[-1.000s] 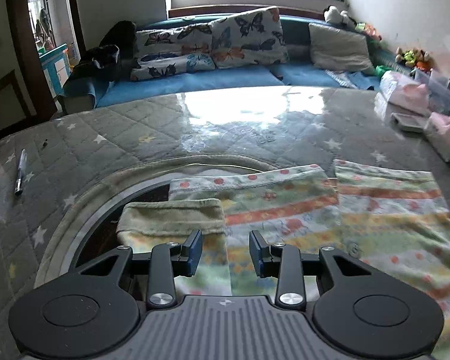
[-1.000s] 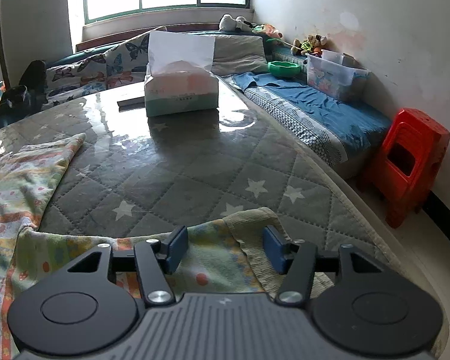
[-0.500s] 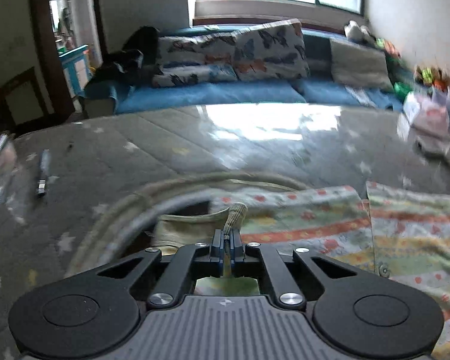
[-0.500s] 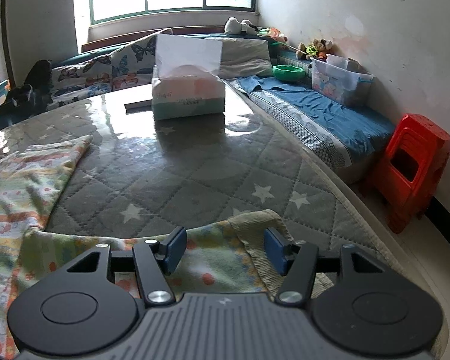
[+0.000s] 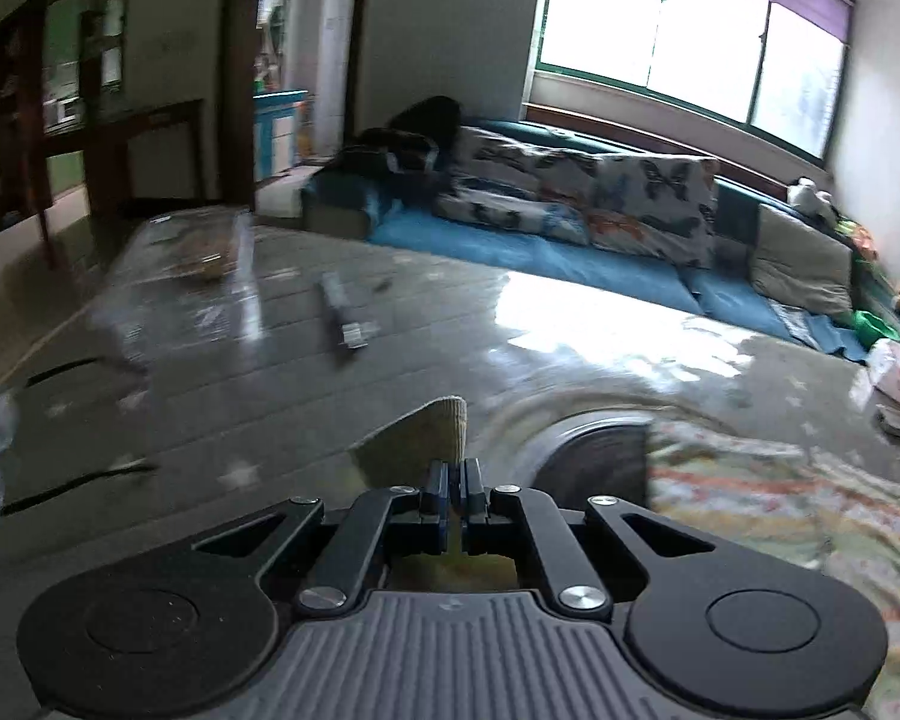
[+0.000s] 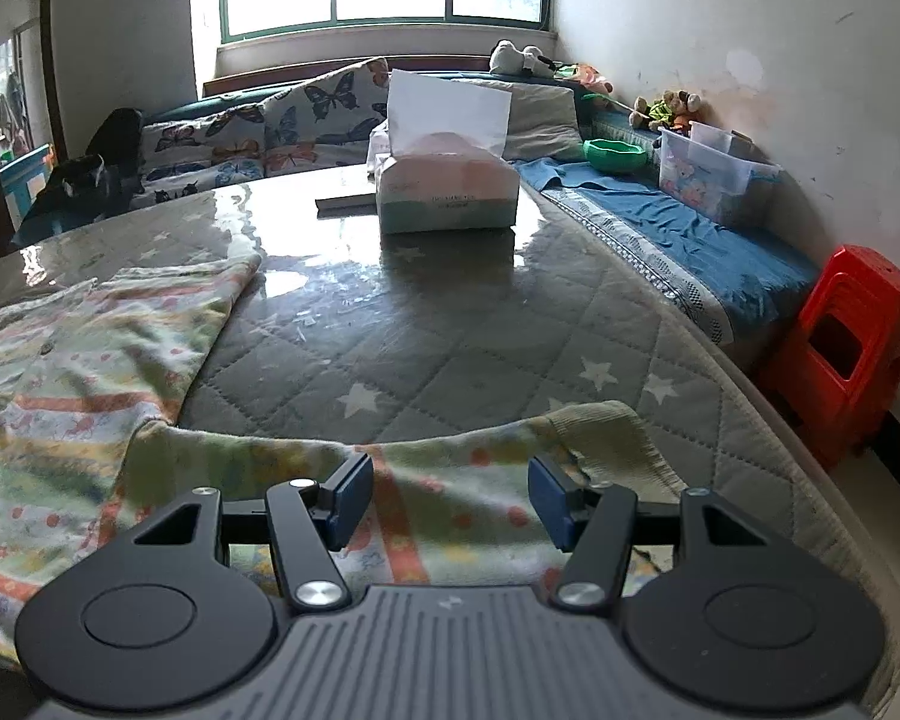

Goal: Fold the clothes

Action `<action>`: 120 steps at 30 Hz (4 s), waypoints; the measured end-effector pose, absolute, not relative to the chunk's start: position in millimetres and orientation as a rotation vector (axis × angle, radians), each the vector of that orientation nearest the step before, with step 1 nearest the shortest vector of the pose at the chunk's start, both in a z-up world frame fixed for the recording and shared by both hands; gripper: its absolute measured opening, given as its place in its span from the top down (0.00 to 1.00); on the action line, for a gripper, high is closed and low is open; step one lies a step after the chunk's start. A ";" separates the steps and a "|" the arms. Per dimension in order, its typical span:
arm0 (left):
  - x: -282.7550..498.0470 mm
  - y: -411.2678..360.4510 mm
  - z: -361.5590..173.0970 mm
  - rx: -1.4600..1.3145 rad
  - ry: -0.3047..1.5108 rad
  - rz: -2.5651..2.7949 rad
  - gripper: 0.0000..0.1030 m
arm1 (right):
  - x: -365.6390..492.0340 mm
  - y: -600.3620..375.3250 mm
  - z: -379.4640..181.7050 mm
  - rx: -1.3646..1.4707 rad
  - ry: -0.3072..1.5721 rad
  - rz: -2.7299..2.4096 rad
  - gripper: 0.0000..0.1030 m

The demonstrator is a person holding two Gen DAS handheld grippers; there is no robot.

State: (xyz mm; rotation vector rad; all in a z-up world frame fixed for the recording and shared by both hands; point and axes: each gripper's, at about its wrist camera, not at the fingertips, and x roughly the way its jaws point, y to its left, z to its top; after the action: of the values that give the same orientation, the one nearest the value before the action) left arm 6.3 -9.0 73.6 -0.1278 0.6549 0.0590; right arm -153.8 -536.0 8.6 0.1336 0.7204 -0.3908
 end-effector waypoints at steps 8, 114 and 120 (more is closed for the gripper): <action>-23.4 45.6 41.8 -0.155 0.707 0.169 0.97 | -148.6 -533.2 1.1 0.117 0.755 -0.403 0.38; -135.8 -160.0 37.8 0.140 0.713 -0.870 0.90 | -152.2 -352.2 48.0 0.086 0.727 0.421 0.95; -133.4 -166.1 19.7 0.152 0.762 -0.901 0.90 | -154.5 -343.1 50.4 0.063 0.729 0.457 0.95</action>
State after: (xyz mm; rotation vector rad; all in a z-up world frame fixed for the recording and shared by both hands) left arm -133.4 -166.1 19.7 0.1522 0.7616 -0.9009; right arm -154.5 -343.1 50.4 0.0628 0.7288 0.4574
